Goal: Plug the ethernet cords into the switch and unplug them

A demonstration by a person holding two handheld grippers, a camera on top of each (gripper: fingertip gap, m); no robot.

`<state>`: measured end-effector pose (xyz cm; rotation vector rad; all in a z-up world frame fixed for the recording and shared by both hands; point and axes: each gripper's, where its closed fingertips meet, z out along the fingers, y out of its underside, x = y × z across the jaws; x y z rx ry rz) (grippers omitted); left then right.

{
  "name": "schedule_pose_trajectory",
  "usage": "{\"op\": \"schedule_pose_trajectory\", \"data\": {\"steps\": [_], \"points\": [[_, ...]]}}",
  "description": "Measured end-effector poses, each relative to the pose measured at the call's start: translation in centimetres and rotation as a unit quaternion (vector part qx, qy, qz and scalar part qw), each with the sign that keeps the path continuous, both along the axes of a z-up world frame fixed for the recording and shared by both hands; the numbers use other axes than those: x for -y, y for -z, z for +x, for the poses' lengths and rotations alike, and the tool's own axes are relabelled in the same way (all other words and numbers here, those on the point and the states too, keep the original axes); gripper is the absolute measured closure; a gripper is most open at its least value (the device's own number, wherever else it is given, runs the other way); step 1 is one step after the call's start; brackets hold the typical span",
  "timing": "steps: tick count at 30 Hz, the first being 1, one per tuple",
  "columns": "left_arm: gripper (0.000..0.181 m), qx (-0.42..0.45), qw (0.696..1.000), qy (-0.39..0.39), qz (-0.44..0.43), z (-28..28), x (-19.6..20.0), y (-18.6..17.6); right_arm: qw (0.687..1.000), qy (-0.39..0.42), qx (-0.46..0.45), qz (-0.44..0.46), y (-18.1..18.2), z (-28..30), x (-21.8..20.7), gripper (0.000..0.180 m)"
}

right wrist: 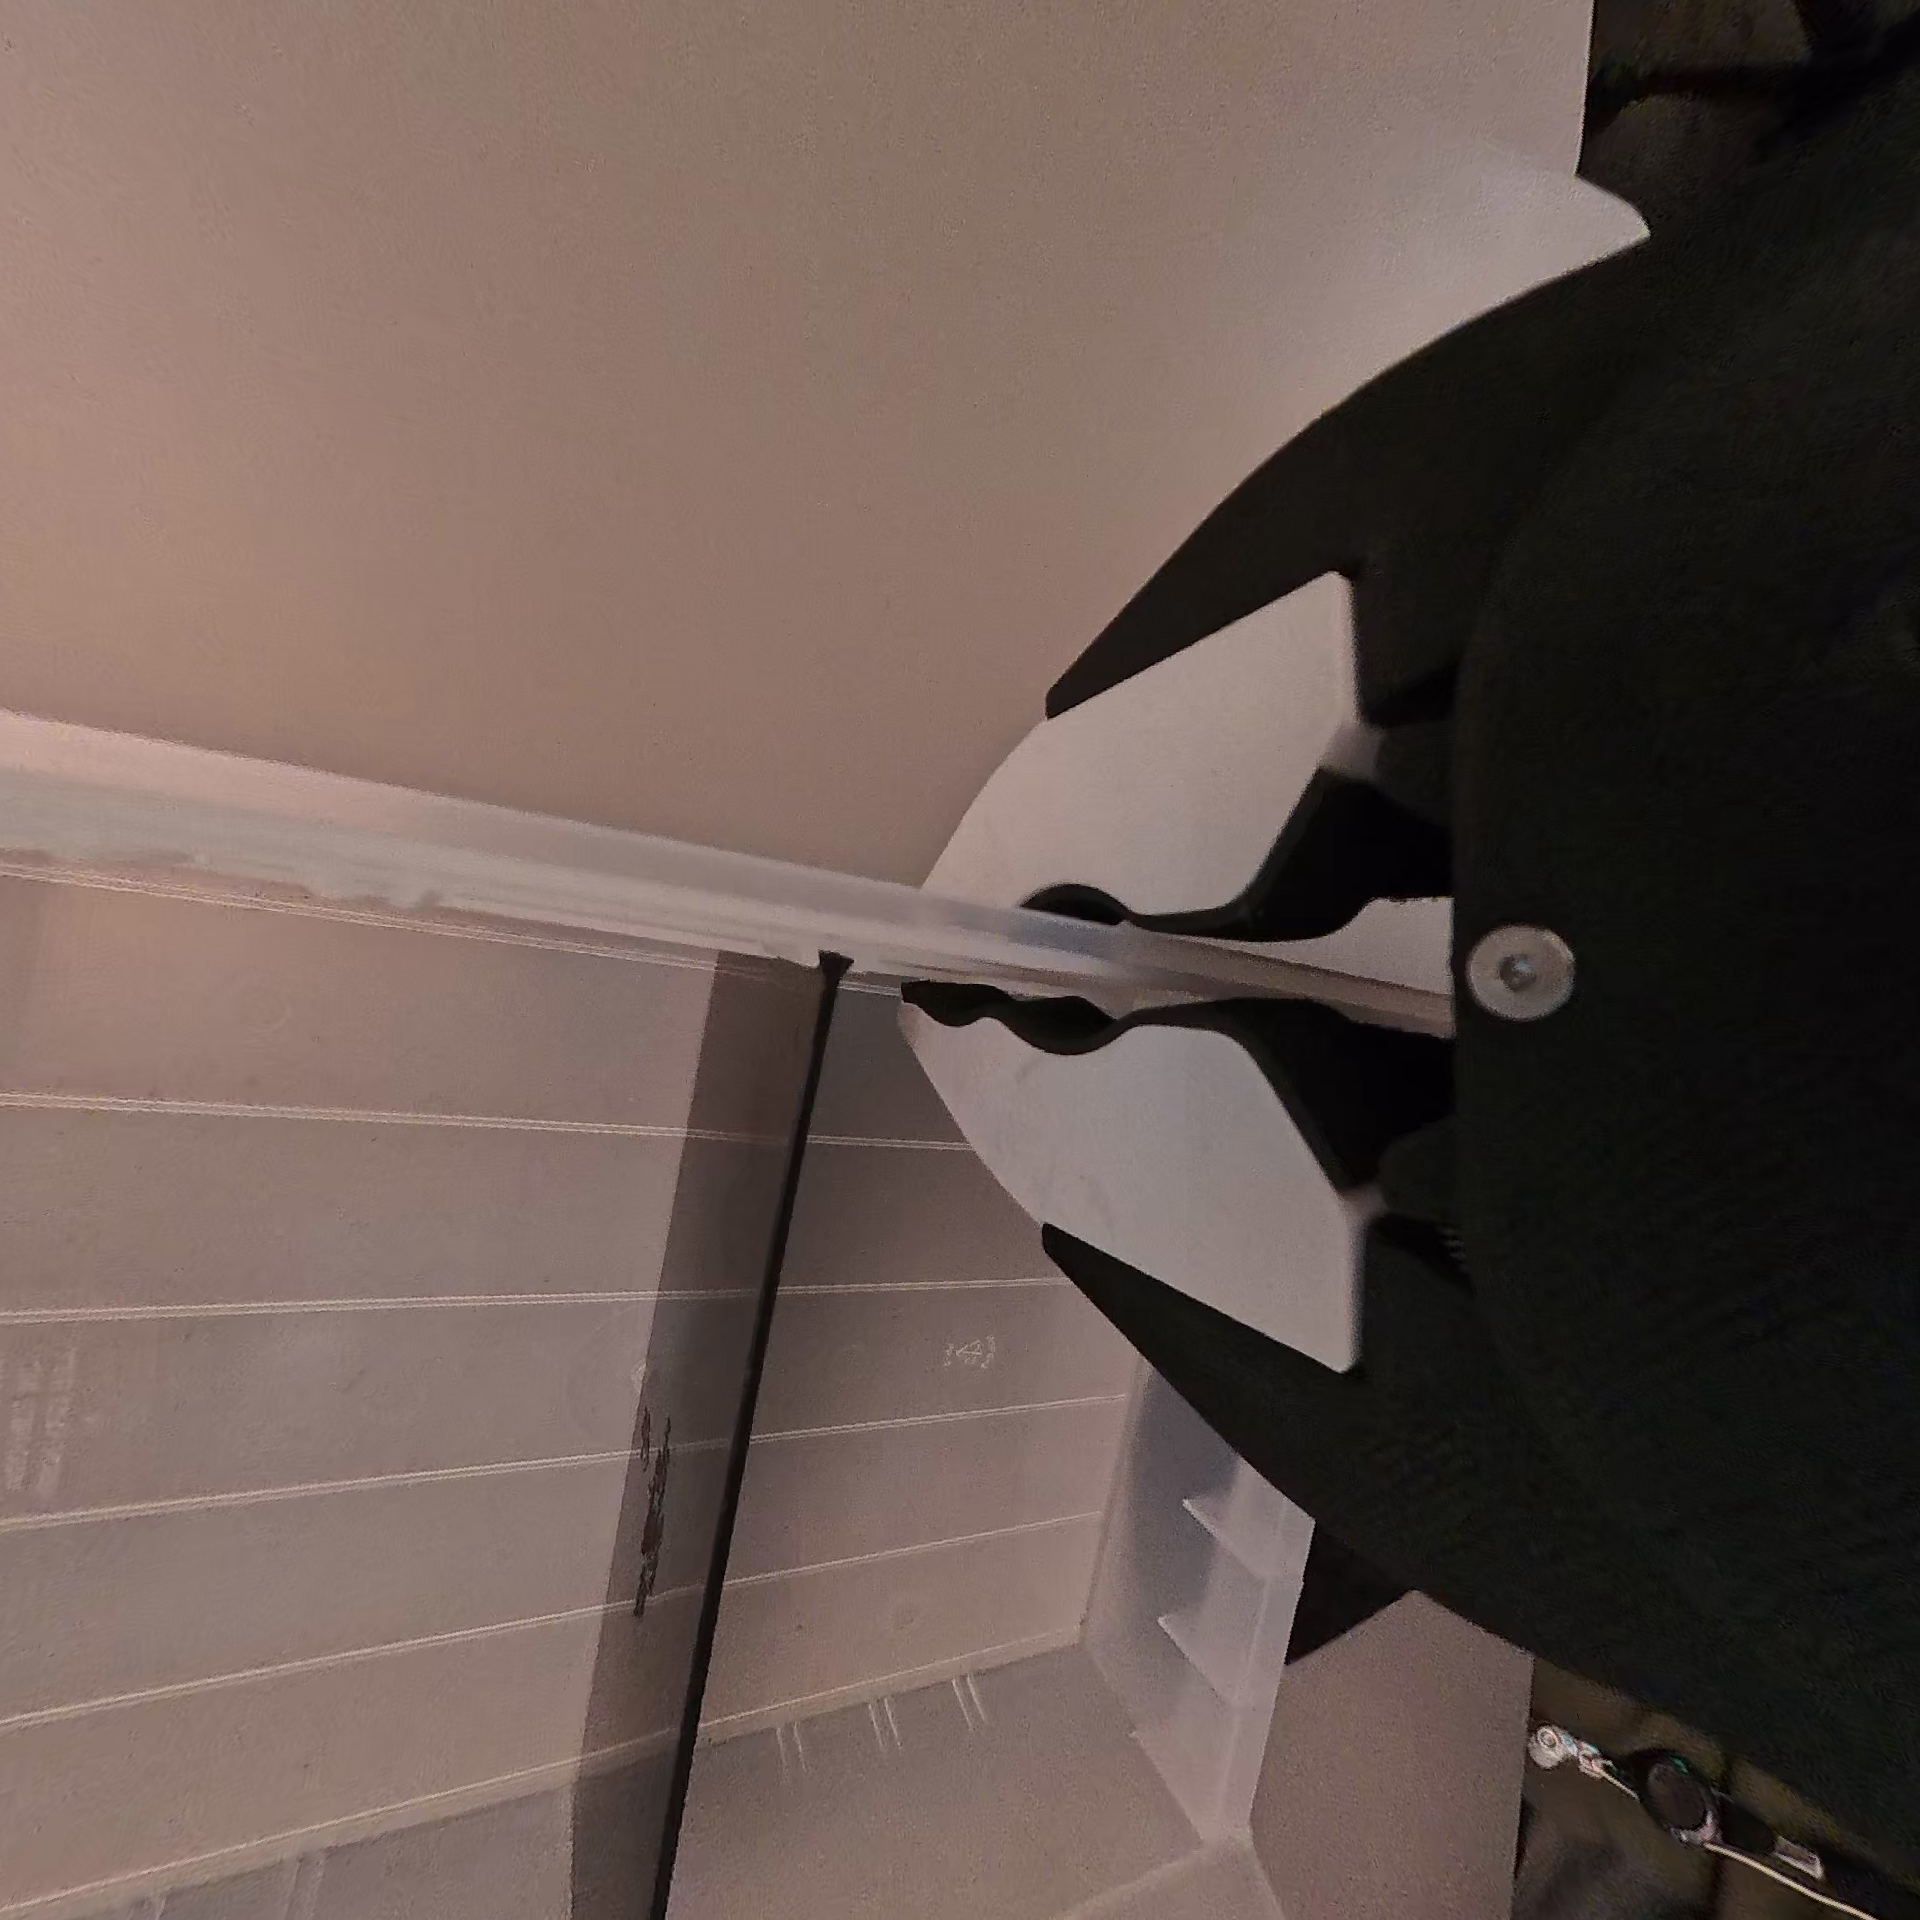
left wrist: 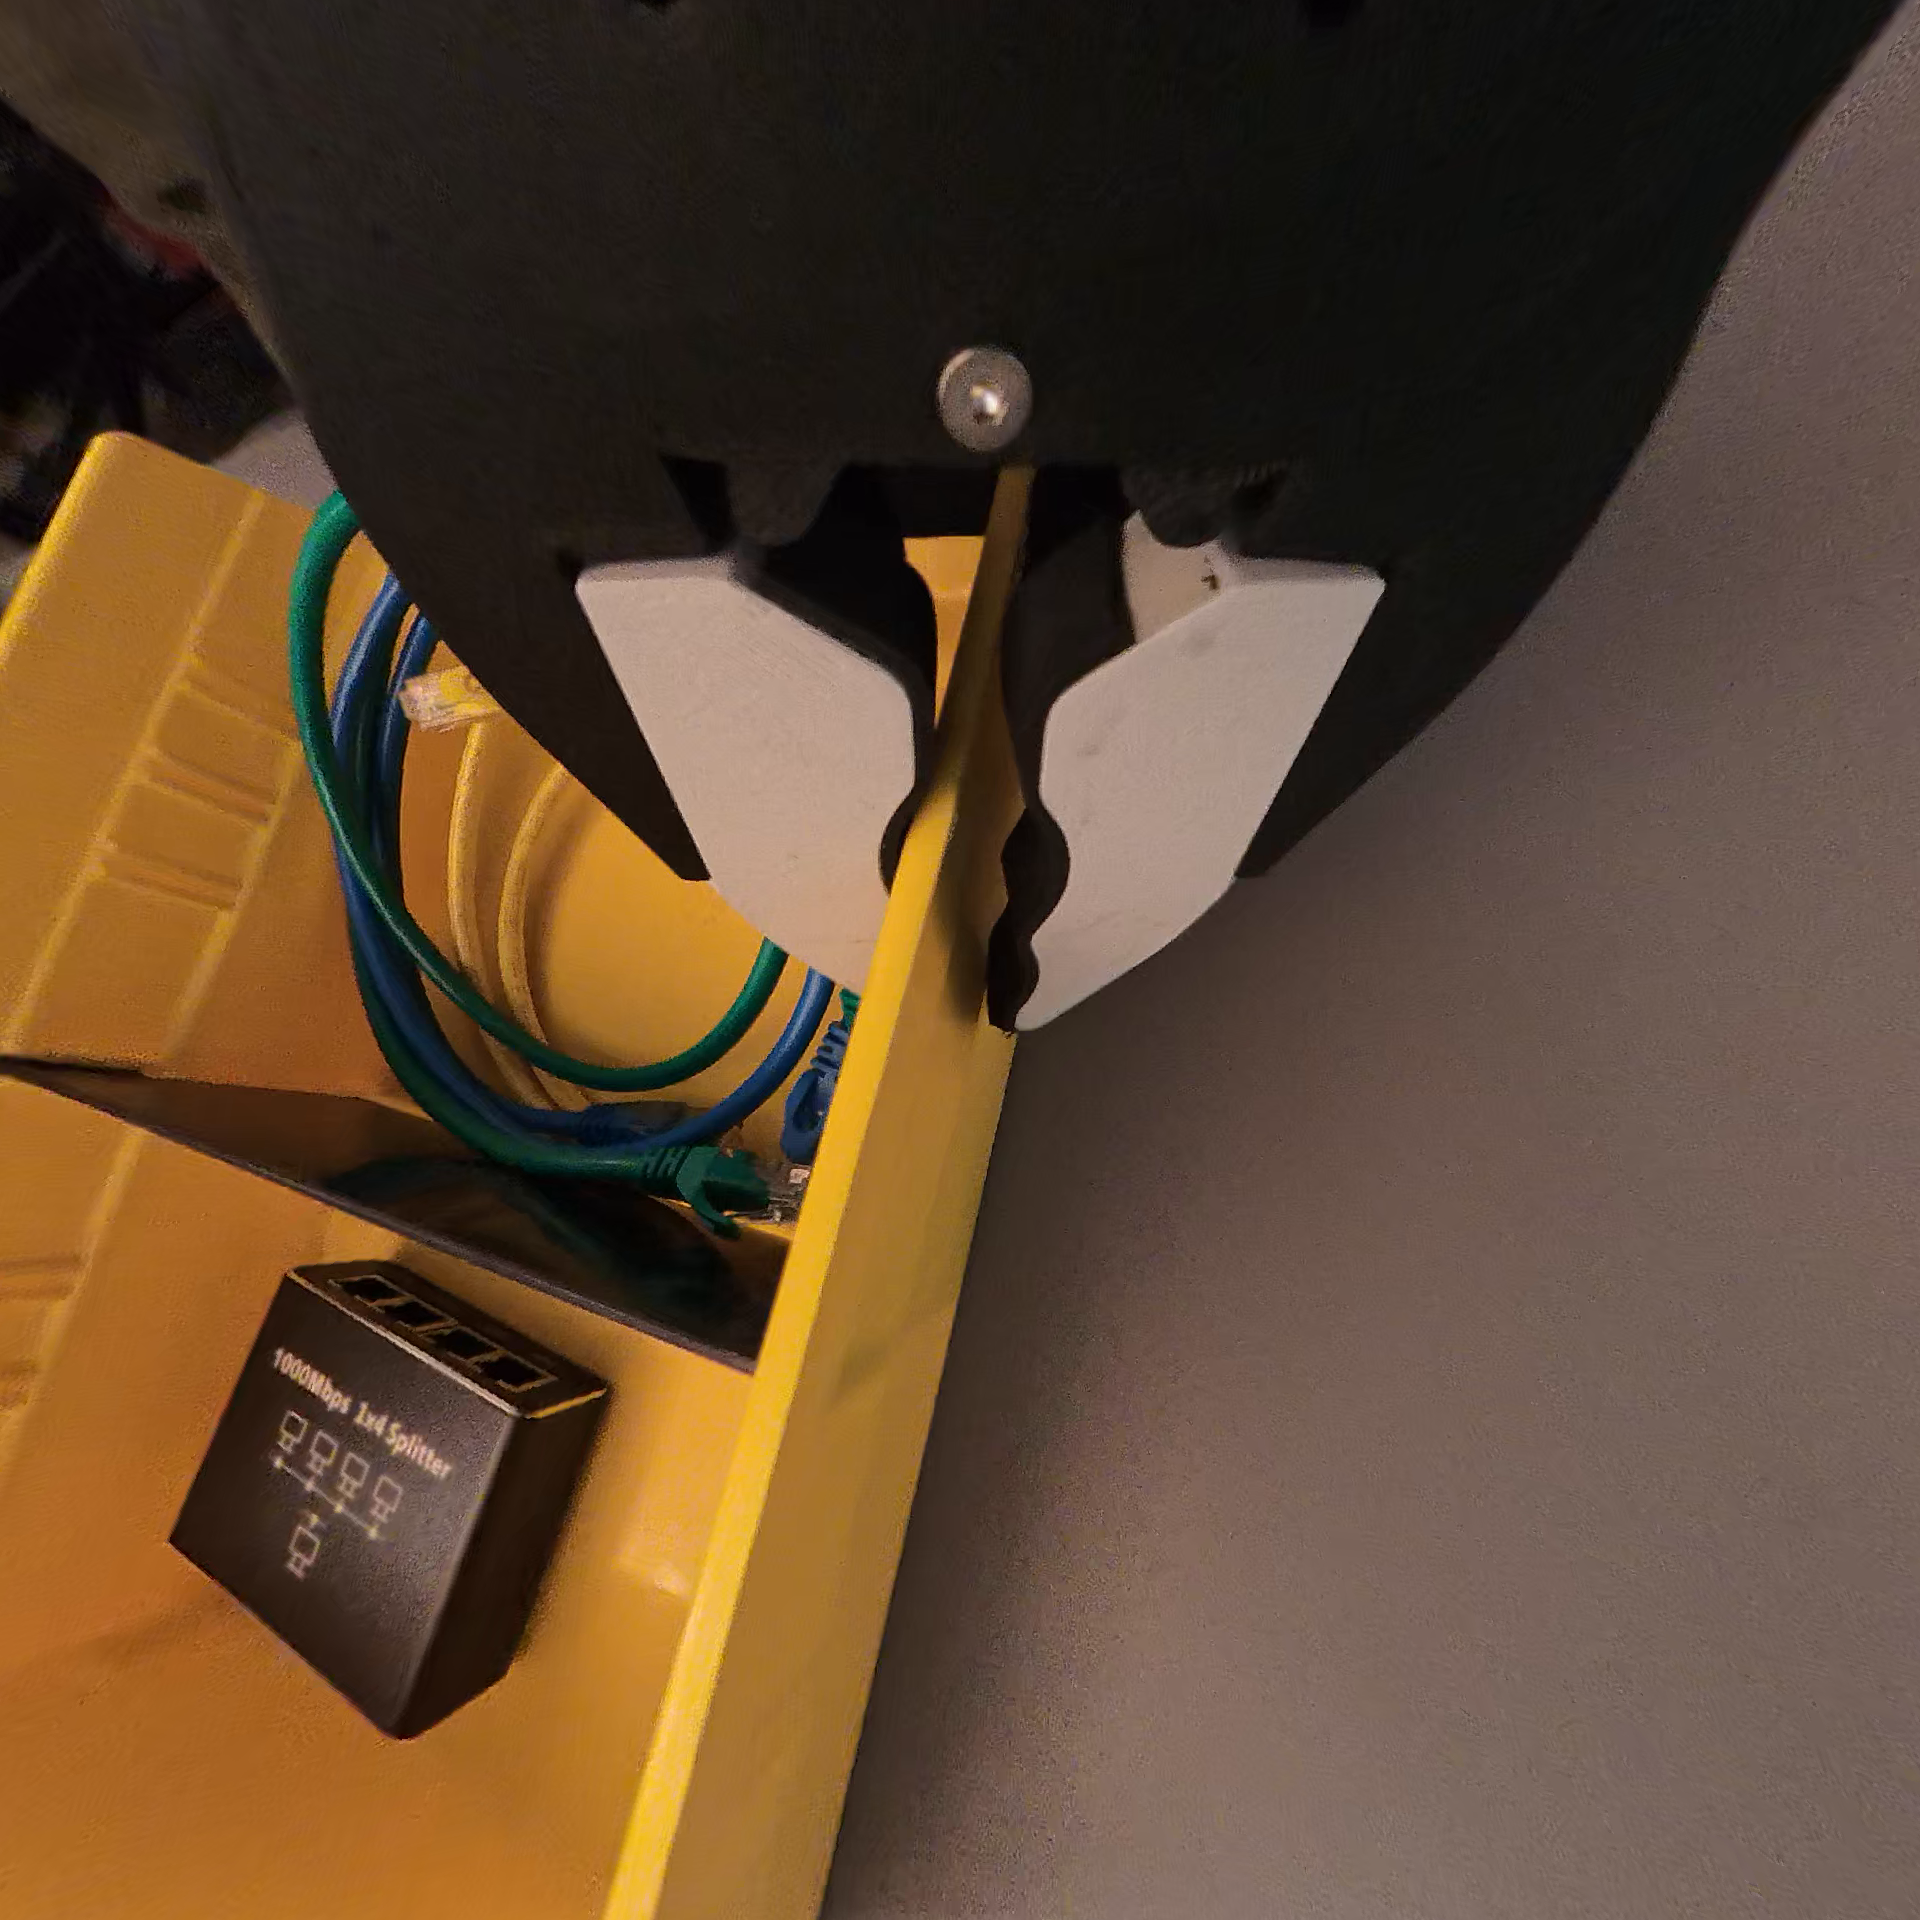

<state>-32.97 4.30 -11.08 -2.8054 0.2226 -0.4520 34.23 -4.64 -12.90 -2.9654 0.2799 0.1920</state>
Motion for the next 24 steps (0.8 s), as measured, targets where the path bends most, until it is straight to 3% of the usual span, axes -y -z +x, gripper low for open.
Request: {"op": "schedule_pose_trajectory", "data": {"steps": [7,24], "points": [[0.172,0.001,0.996,-0.093,0.018,-8.3,1.8,-0.2,0.998,-0.066,0.008,-0.01,-0.1,-4.9,-2.8,0.173],[0.172,0.018,0.989,-0.138,0.057,-12.9,1.0,-0.4,0.997,-0.07,0.006,0.009,-0.1,-5.5,-4.9,0.174]]}}
